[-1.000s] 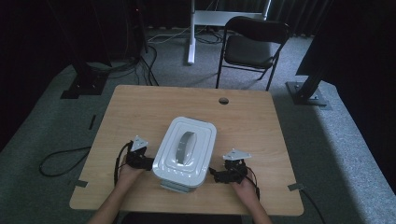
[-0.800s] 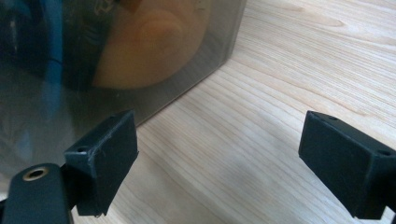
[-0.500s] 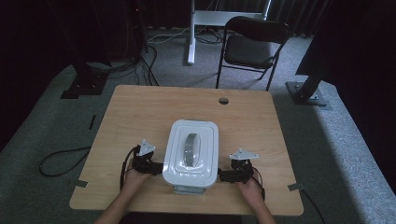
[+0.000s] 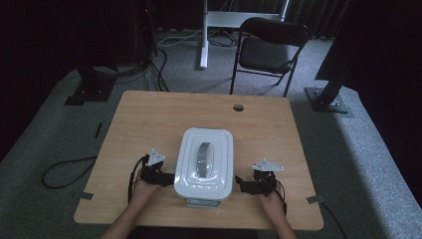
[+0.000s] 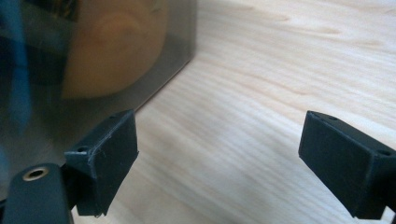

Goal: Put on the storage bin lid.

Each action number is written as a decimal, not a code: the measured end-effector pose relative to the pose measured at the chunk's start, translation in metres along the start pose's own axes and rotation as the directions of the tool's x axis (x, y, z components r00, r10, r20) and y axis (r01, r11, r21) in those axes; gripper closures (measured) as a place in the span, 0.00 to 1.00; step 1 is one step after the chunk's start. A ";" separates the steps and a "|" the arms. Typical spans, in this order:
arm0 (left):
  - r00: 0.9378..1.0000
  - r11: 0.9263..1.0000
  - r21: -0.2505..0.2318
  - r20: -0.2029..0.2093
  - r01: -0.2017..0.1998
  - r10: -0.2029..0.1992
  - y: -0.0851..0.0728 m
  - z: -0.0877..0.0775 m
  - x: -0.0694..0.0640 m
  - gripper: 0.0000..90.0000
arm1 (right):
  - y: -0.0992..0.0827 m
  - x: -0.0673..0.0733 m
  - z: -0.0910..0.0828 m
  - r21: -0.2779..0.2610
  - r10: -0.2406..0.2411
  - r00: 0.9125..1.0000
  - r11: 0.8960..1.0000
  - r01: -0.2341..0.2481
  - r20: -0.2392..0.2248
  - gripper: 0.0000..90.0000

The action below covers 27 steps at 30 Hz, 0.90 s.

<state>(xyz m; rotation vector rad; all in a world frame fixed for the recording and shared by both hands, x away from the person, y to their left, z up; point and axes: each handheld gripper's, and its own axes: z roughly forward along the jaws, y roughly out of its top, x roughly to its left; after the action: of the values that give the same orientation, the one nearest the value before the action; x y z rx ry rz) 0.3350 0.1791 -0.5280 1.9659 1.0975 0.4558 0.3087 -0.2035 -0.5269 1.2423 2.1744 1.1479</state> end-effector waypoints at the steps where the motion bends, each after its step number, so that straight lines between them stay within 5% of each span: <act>1: 1.000 1.000 -0.005 0.000 0.002 -0.002 0.000 -0.001 0.001 0.00 | 0.000 -0.001 -0.001 -0.014 0.011 1.000 1.000 -0.011 0.004 0.12; 13: 1.000 1.000 -0.012 -0.021 0.014 -0.014 -0.007 -0.013 0.005 0.00 | -0.004 -0.017 -0.013 -0.065 0.076 0.995 0.995 -0.072 0.068 0.12; 23: 0.999 1.000 0.003 0.034 -0.011 0.011 -0.008 -0.008 -0.008 0.00 | 0.003 0.007 0.002 -0.034 0.017 1.000 0.999 -0.018 -0.013 0.12; 27: 1.000 1.000 -0.002 0.023 -0.013 0.013 -0.006 -0.007 -0.010 0.00 | 0.007 0.011 0.003 -0.038 0.003 0.999 0.999 -0.004 -0.039 0.12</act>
<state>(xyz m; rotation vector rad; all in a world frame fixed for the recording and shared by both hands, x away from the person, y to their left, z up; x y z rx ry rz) 0.3213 0.1758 -0.5279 1.9732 1.0699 0.4404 0.3080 -0.1907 -0.5220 1.2183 2.1689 1.2187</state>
